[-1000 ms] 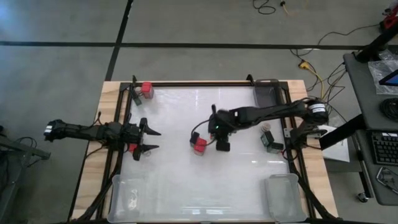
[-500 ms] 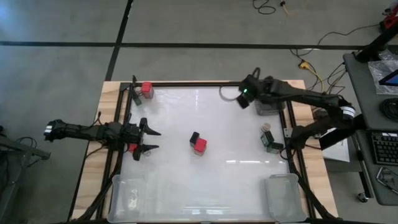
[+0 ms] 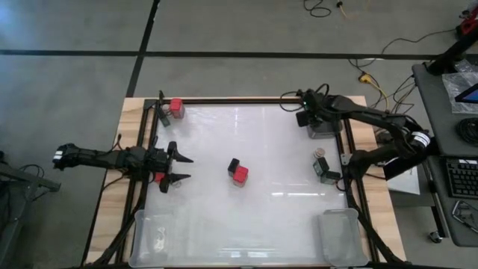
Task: Sort spices by type
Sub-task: Put the green seasoning can into the black bin
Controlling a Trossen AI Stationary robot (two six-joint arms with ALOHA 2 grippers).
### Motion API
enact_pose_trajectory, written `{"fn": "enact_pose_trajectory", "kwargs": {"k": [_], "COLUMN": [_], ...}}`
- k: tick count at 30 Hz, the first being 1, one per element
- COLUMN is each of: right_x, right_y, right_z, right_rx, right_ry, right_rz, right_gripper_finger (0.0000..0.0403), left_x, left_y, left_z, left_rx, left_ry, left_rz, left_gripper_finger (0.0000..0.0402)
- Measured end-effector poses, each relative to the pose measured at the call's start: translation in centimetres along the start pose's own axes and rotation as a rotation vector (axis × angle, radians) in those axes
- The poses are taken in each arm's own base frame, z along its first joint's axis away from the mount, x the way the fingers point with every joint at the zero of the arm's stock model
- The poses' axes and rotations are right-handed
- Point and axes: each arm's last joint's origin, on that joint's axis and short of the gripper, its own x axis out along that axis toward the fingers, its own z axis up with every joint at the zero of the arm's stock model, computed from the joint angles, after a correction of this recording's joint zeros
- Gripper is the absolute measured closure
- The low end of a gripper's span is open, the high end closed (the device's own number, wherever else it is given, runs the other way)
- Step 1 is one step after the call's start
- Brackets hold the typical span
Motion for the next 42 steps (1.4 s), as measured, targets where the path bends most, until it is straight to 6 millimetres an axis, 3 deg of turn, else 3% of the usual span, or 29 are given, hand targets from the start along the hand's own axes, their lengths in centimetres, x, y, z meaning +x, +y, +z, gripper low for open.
{"fn": "enact_pose_trajectory", "kwargs": {"k": [10,20,31,42], "right_x": [1.6,2.0,2.0,1.8], "right_y": [-0.2,-0.2,-0.1,-0.2], "right_z": [-1.6,-2.1,-2.1,-2.1], "right_rx": [0.117,0.203,0.217,0.211], "right_ry": [0.049,0.09,0.099,0.085], "right_rz": [-0.035,-0.008,0.02,0.02], "right_gripper_finger": [0.0263,0.0272,0.0223,0.0212], "left_x": [0.0,0.0,0.0,0.0], "left_y": [0.0,0.0,0.0,0.0], "left_z": [0.0,0.0,0.0,0.0], "left_rx": [0.0,0.0,0.0,0.0], "left_ry": [0.0,0.0,0.0,0.0], "left_rz": [0.0,0.0,0.0,0.0], "left_gripper_finger": [0.0143,0.0143,0.0143,0.0143]}}
